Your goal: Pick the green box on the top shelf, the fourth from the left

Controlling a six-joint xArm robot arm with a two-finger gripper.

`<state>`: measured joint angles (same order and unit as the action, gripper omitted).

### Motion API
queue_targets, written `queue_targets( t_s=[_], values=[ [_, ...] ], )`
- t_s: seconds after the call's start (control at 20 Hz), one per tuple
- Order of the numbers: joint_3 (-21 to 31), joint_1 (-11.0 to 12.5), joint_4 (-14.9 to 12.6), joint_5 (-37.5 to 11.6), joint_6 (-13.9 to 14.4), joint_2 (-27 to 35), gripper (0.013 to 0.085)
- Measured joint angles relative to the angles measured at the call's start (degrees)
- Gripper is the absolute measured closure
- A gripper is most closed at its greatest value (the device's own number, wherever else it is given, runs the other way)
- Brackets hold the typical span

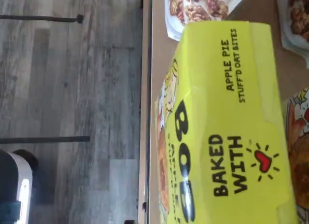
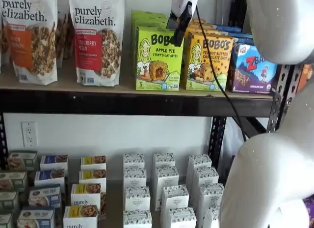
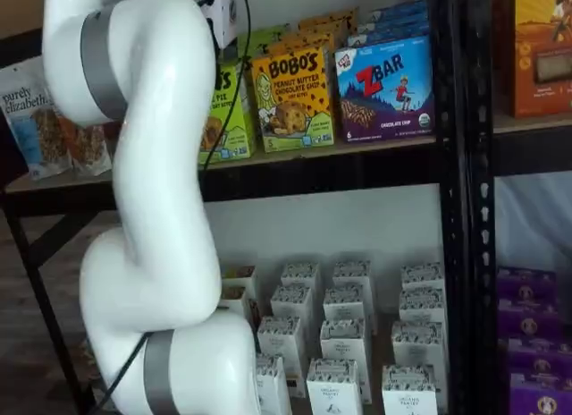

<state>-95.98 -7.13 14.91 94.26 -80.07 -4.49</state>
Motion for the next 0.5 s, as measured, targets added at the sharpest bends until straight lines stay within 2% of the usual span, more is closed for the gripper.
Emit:
queue_targets(
  t_s=[0.3, 0.5],
  values=[
    [0.4, -0.5, -0.6, -0.3, 0.2, 0.2, 0.013],
    [1.0, -0.4, 0.2, -0.9, 0.2, 0.0, 0.013]
  ],
)
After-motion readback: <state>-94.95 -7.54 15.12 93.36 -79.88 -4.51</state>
